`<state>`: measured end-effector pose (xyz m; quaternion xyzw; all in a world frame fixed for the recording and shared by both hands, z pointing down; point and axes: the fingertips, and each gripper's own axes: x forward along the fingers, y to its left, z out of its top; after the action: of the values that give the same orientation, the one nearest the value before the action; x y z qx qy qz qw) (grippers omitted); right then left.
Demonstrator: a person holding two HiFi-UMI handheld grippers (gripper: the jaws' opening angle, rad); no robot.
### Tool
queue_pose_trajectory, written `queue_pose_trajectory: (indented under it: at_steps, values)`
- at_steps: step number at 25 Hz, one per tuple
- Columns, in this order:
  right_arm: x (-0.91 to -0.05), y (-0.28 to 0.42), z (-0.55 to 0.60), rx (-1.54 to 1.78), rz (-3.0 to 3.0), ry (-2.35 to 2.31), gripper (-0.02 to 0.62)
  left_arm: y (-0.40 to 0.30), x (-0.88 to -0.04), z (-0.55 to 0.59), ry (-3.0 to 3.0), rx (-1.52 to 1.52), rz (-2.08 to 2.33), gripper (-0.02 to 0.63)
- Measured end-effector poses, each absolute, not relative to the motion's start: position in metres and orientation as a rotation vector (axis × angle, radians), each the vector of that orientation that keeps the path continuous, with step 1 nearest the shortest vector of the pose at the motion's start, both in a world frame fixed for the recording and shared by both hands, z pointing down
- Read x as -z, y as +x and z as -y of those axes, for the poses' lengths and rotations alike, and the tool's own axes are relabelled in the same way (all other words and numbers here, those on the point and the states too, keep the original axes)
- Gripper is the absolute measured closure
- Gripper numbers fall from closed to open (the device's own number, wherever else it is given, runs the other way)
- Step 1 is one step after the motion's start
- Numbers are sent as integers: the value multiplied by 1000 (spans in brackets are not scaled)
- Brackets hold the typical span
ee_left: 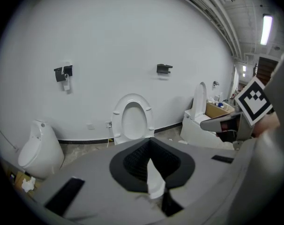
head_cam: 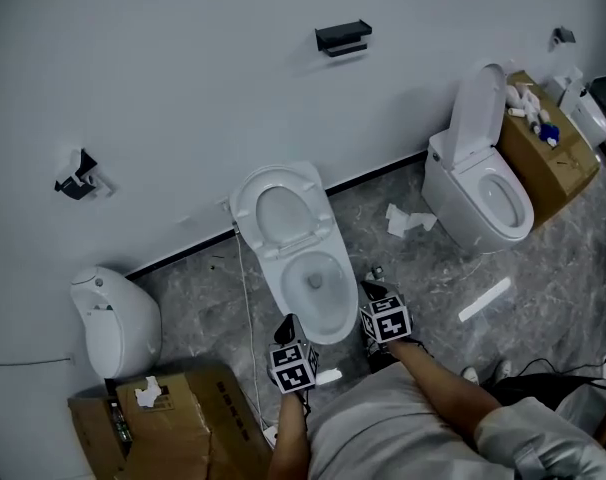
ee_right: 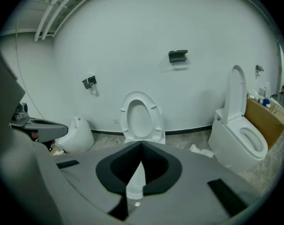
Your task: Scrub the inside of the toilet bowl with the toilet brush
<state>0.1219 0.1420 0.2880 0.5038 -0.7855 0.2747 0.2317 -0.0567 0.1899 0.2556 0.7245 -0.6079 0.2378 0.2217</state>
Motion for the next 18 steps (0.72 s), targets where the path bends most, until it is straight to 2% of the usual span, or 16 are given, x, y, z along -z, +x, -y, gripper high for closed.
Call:
queue_pose_trajectory:
  at_steps: [5, 12, 18]
  values:
    - [-290, 107, -106, -739, 2201, 1286, 595, -40, -261, -164, 1984, -672, 1684, 577]
    - [-308, 88, -80, -788, 2250, 1115, 595, -51, -284, -147, 1848, -645, 1746, 577]
    - [-324, 95, -60, -827, 2236, 1068, 595, -44, -297, -131, 1784, -631, 1767, 577]
